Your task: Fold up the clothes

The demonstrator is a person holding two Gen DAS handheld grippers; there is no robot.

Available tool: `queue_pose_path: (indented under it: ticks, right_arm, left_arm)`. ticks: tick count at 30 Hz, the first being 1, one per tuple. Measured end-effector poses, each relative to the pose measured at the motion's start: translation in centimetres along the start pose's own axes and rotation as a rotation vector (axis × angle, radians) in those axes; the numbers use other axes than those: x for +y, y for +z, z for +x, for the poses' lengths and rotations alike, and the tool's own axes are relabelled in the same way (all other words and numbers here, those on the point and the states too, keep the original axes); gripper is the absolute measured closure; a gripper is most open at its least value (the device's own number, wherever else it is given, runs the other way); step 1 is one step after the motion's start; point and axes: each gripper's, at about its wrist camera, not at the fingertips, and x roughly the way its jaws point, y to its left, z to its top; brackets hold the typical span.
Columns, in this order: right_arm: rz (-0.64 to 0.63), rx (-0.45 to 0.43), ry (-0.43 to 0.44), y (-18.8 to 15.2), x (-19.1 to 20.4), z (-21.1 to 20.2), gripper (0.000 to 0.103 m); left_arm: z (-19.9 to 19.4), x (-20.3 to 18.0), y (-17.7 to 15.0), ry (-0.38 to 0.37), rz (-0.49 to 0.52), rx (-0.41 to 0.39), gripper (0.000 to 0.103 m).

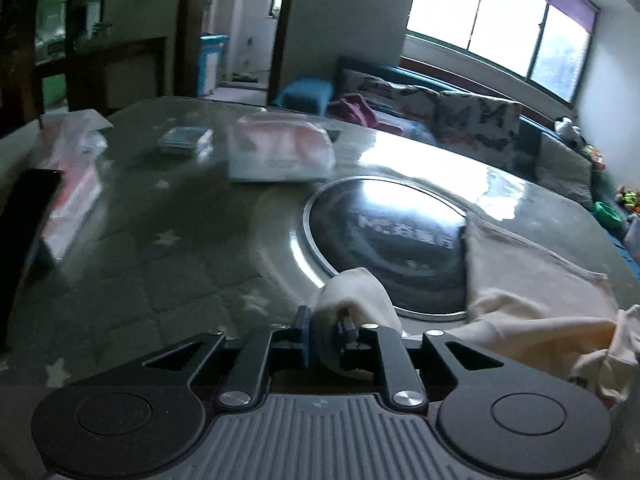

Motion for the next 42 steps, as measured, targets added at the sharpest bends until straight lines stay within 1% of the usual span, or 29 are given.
queue_pose_path:
  ticks: [2, 3, 5, 7, 8, 10, 12, 16, 19, 20, 23, 24, 25, 26, 27, 28, 30, 32, 35, 36, 37, 39, 41, 42]
  right_arm:
    - [-0.009, 0.027, 0.016, -0.3, 0.6, 1.0, 0.095]
    - [-0.010, 0.041, 0.027, -0.5, 1.0, 1.5, 0.093]
    - [-0.013, 0.071, 0.047, -0.8, 1.7, 2.7, 0.088]
    - [-0.017, 0.101, 0.064, -1.2, 2.4, 3.9, 0.078]
    - [-0.025, 0.109, 0.066, -1.3, 2.8, 4.5, 0.077]
    - [-0.041, 0.126, 0.069, -1.4, 3.5, 5.7, 0.070]
    - [-0.057, 0.136, 0.057, -1.3, 4.1, 7.1, 0.067]
    - [-0.073, 0.146, 0.016, -1.2, 4.5, 9.4, 0.062]
    - [-0.092, 0.157, -0.020, -1.2, 4.4, 11.2, 0.062]
    - [-0.097, 0.159, -0.024, -1.2, 4.3, 11.7, 0.062]
    - [-0.127, 0.157, -0.040, -1.2, 4.4, 12.6, 0.062]
    - [-0.140, 0.155, -0.047, -1.2, 4.5, 12.8, 0.063]
    - [-0.151, 0.157, -0.057, -1.1, 4.7, 12.8, 0.070]
    - [-0.174, 0.158, -0.065, -1.1, 5.0, 12.8, 0.076]
    - [-0.196, 0.158, -0.072, -1.1, 5.2, 12.8, 0.086]
    - [-0.201, 0.158, -0.062, -1.1, 5.2, 12.6, 0.092]
    - [-0.208, 0.154, -0.049, -0.9, 5.2, 12.2, 0.096]
    - [-0.209, 0.132, -0.048, -0.6, 5.1, 11.4, 0.097]
    - [-0.207, 0.075, -0.035, 0.6, 5.0, 9.5, 0.097]
    - [-0.208, 0.053, -0.031, 1.1, 4.9, 8.7, 0.098]
    - [-0.209, 0.031, -0.027, 1.5, 4.8, 8.0, 0.098]
    - [-0.207, -0.012, -0.026, 2.3, 4.4, 6.3, 0.098]
    - [-0.199, -0.055, -0.028, 2.8, 3.9, 4.4, 0.098]
    - [-0.196, -0.075, -0.031, 3.0, 3.5, 3.4, 0.098]
  left_arm:
    - [-0.3, 0.6, -0.1, 0.040, -0.008, -0.012, 0.076]
    - [-0.5, 0.8, -0.1, 0.060, -0.012, -0.019, 0.068]
    - [-0.9, 1.4, -0.2, 0.097, -0.020, -0.030, 0.067]
    - [-1.3, 1.7, -0.1, 0.093, -0.026, -0.032, 0.067]
    - [-1.6, 1.4, -0.2, 0.072, -0.011, -0.037, 0.067]
    - [-2.2, 0.3, -0.2, 0.013, 0.039, -0.055, 0.068]
    - [-2.6, -1.9, -0.5, -0.090, 0.103, -0.052, 0.068]
    - [-3.3, -6.4, -1.1, -0.297, 0.230, -0.046, 0.067]
    - [-2.7, -10.1, -1.8, -0.430, 0.296, -0.003, 0.067]
    - [-2.4, -11.4, -2.0, -0.465, 0.318, 0.013, 0.067]
    - [-1.6, -14.3, -2.9, -0.540, 0.399, 0.040, 0.066]
    - [-1.4, -15.0, -3.1, -0.548, 0.417, 0.043, 0.063]
    - [-1.3, -15.7, -3.3, -0.557, 0.435, 0.047, 0.060]
    - [-1.0, -16.3, -3.5, -0.566, 0.448, 0.051, 0.060]
    - [-0.8, -16.6, -3.7, -0.570, 0.461, 0.057, 0.059]
    - [-0.6, -16.9, -3.9, -0.572, 0.473, 0.062, 0.059]
    - [-0.2, -17.2, -4.0, -0.567, 0.494, 0.063, 0.059]
    - [0.0, -17.5, -4.0, -0.582, 0.514, 0.055, 0.060]
    - [0.6, -18.1, -4.2, -0.609, 0.547, 0.041, 0.064]
    - [0.9, -18.2, -4.3, -0.611, 0.558, 0.047, 0.074]
    - [1.1, -18.4, -4.5, -0.613, 0.569, 0.054, 0.087]
    - [1.2, -18.4, -4.7, -0.628, 0.582, 0.058, 0.098]
    - [0.8, -18.3, -4.9, -0.641, 0.591, 0.048, 0.099]
    - [0.3, -18.0, -4.8, -0.660, 0.583, 0.043, 0.099]
